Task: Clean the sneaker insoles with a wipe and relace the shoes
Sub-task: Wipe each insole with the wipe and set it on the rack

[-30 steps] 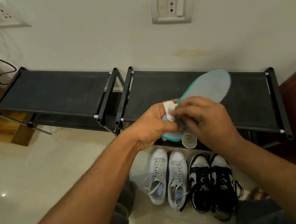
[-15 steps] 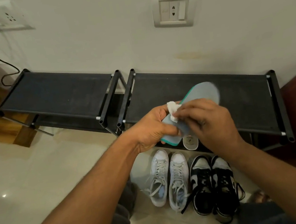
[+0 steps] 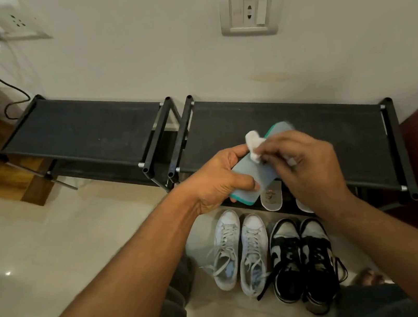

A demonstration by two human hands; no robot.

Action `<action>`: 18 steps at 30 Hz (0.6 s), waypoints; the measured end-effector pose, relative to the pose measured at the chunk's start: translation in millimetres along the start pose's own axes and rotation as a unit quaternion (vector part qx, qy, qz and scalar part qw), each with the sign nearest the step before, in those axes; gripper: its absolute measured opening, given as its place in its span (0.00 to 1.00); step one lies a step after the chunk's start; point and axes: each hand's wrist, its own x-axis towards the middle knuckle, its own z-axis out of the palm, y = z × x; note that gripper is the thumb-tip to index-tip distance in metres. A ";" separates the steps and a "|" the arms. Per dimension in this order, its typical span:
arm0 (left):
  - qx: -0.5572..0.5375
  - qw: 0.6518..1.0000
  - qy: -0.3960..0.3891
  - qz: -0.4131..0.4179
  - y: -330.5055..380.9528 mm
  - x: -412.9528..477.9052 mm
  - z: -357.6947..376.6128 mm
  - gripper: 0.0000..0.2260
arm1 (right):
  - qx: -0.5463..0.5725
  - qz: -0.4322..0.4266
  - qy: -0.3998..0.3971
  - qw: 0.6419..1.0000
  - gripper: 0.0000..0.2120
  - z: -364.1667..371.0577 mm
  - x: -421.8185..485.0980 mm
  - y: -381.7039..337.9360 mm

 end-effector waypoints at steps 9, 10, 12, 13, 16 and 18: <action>-0.029 1.000 0.001 0.009 1.2 -1.8 -4.0 0.33 | -0.010 0.039 0.039 0.998 0.09 -4.6 0.9 12.1; -0.031 0.999 -0.004 0.011 -0.5 -2.3 -4.4 0.33 | -0.003 0.024 0.035 0.999 0.09 -5.6 -0.9 11.4; -0.021 1.000 -0.018 0.011 -2.4 -1.4 -2.8 0.32 | 0.000 0.016 0.036 0.999 0.10 -8.4 -0.7 12.0; -0.016 1.000 -0.016 0.010 -2.2 -0.9 -1.8 0.31 | 0.001 0.011 0.035 0.999 0.09 -8.4 0.1 10.9; -0.006 1.000 -0.009 0.017 -0.7 -1.2 1.3 0.27 | -0.004 -0.020 0.021 1.000 0.10 -4.1 -0.3 3.4; -0.012 1.000 0.001 0.021 -1.9 -0.3 2.8 0.25 | -0.002 -0.029 0.013 1.000 0.11 -4.9 0.6 2.3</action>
